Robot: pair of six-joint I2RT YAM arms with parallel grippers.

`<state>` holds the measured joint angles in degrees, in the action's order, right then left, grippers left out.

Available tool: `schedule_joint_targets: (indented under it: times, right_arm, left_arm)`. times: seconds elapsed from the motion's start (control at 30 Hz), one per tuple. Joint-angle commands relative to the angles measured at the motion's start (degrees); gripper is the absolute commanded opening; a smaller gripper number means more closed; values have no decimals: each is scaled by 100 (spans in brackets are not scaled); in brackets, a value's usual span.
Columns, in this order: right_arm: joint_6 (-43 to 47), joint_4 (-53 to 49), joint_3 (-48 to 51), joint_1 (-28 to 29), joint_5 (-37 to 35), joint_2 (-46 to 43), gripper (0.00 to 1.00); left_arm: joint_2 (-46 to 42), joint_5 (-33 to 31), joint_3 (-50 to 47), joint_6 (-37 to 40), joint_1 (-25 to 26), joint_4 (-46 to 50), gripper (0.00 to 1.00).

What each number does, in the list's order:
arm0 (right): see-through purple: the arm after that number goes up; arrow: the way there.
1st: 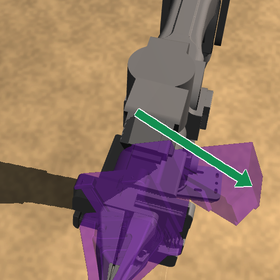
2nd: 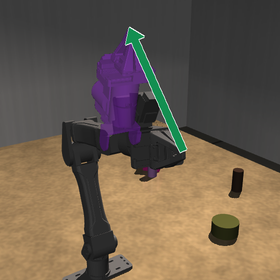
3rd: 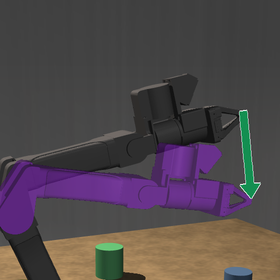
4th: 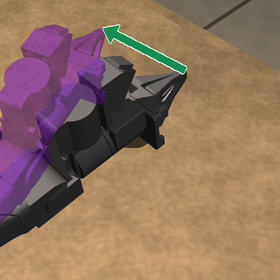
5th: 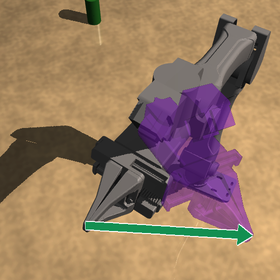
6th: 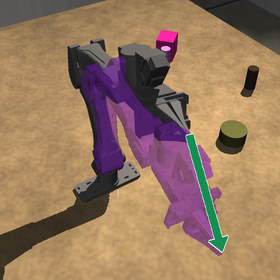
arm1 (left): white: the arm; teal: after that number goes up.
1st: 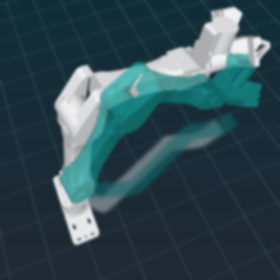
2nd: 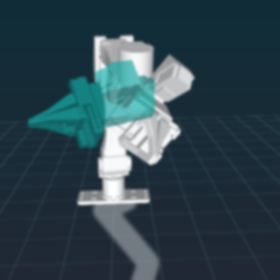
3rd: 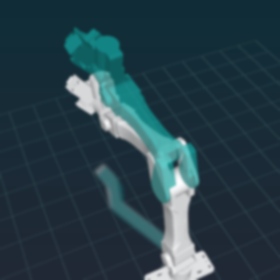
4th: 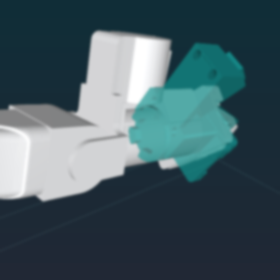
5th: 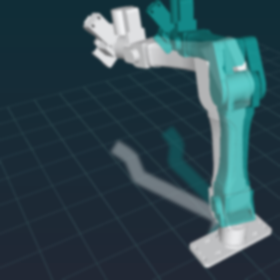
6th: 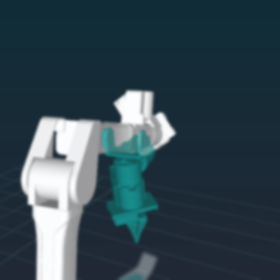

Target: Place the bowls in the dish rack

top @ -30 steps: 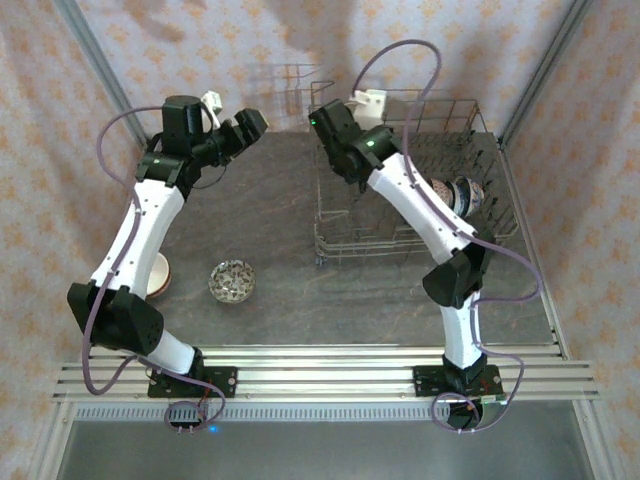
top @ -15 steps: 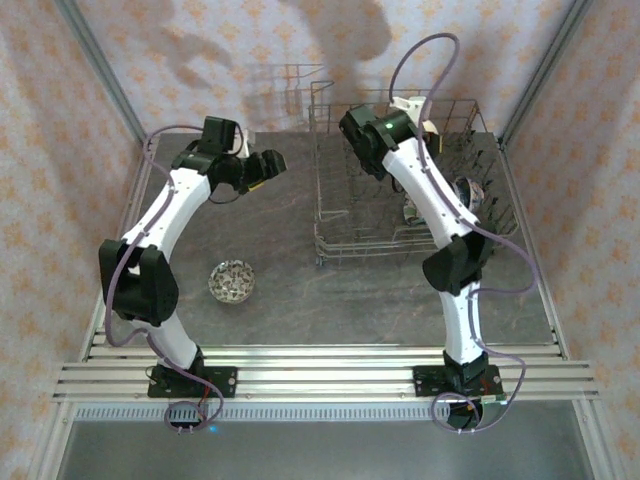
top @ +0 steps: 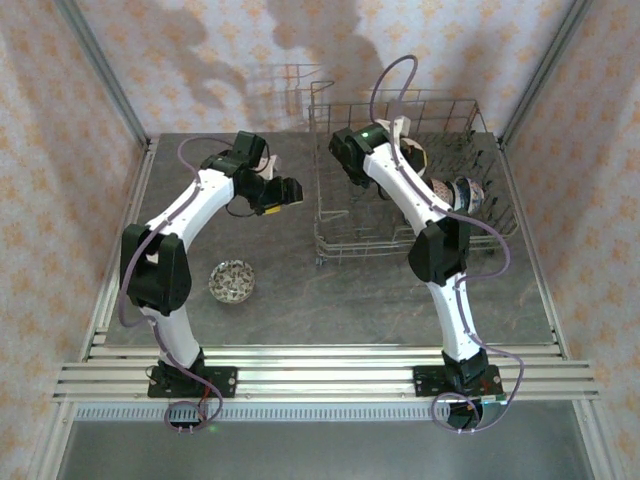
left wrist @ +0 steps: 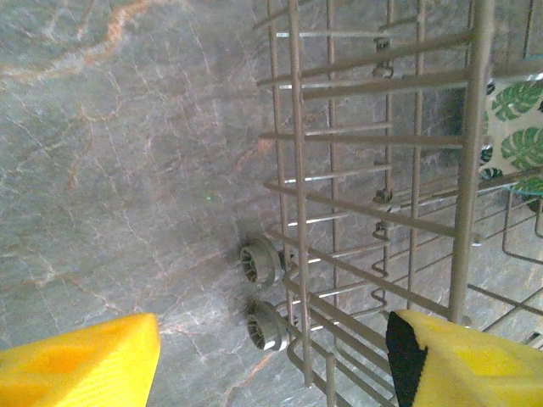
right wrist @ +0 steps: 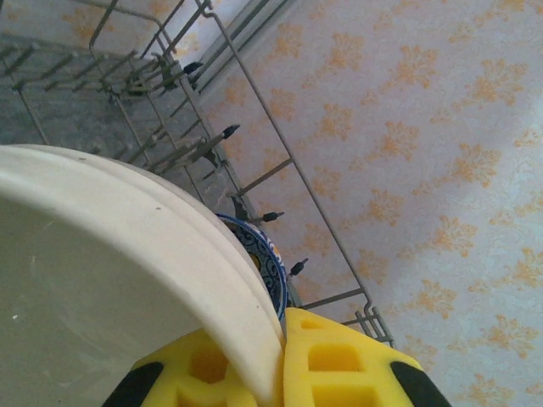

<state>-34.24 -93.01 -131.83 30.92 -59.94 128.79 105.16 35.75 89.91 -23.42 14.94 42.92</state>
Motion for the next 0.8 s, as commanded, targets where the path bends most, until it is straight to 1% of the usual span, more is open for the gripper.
schedule_joint_targets:
  times: [0.0, 0.23, 0.37, 0.5, 0.77]
  right_arm:
    - [-1, -892, 292, -20, -594, -361, 0]
    - [179, -892, 627, -77, -683, -503, 0]
    - [393, -894, 861, -97, -843, -530, 0]
    - [588, -894, 923, -197, -834, -581, 0]
    - [890, -894, 1121, -241, -887, -710, 0]
  left_arm:
    - [111, 152, 82, 174, 165, 253, 70]
    - [154, 149, -19, 285, 457, 441, 68]
    - [187, 344, -148, 245, 655, 383, 67]
    - [232, 424, -149, 289, 838, 428, 66]
    - [93, 667, -398, 248, 1049, 299, 64]
